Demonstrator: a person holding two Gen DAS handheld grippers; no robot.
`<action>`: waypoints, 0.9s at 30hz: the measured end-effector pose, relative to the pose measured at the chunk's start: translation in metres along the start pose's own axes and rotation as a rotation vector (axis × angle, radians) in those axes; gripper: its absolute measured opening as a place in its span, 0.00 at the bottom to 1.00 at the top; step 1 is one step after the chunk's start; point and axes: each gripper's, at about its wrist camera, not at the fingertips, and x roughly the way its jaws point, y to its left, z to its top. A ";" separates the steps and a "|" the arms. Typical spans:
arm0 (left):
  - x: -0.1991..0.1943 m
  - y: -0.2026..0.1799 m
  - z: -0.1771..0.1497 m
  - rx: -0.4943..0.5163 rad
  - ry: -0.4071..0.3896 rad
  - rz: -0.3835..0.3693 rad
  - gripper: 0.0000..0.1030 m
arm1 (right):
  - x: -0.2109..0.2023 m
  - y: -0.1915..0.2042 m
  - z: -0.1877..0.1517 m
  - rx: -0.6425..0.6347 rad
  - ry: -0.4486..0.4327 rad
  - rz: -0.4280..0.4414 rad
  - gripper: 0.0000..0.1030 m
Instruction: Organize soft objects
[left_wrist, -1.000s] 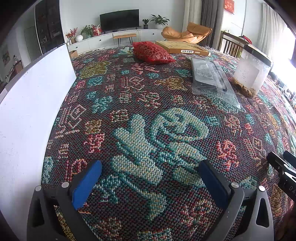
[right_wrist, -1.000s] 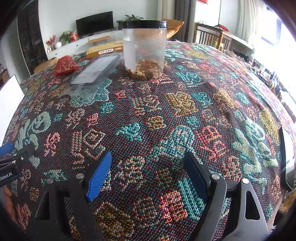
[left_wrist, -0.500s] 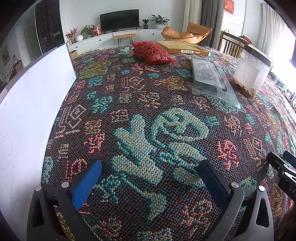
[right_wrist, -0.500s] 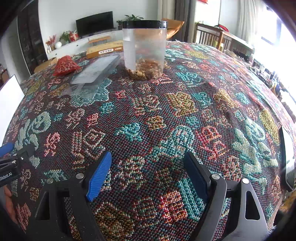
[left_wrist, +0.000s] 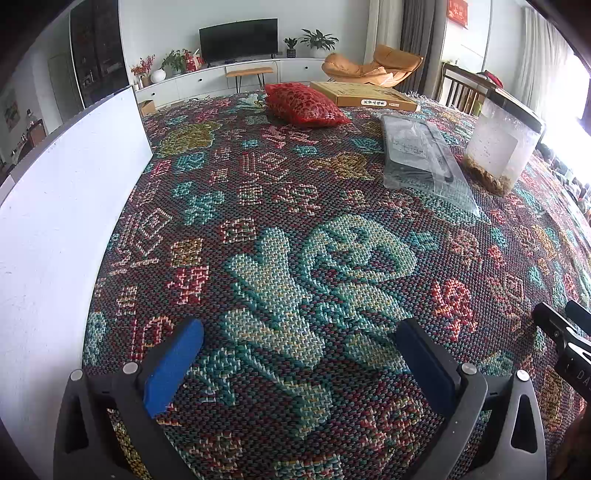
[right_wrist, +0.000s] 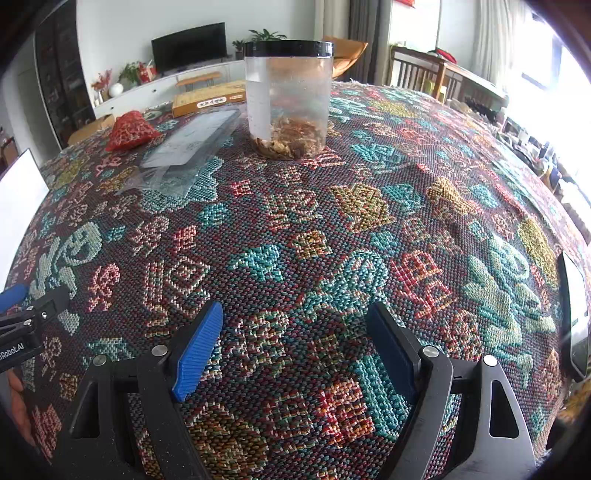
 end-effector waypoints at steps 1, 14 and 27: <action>0.000 0.000 0.000 0.000 0.000 0.000 1.00 | 0.000 0.000 0.000 0.000 0.000 0.000 0.80; 0.000 0.000 0.000 0.000 0.000 0.001 1.00 | -0.007 -0.003 0.008 0.028 -0.006 0.032 0.80; 0.000 0.000 0.000 -0.002 -0.002 -0.004 1.00 | 0.092 0.112 0.150 0.023 0.151 0.096 0.80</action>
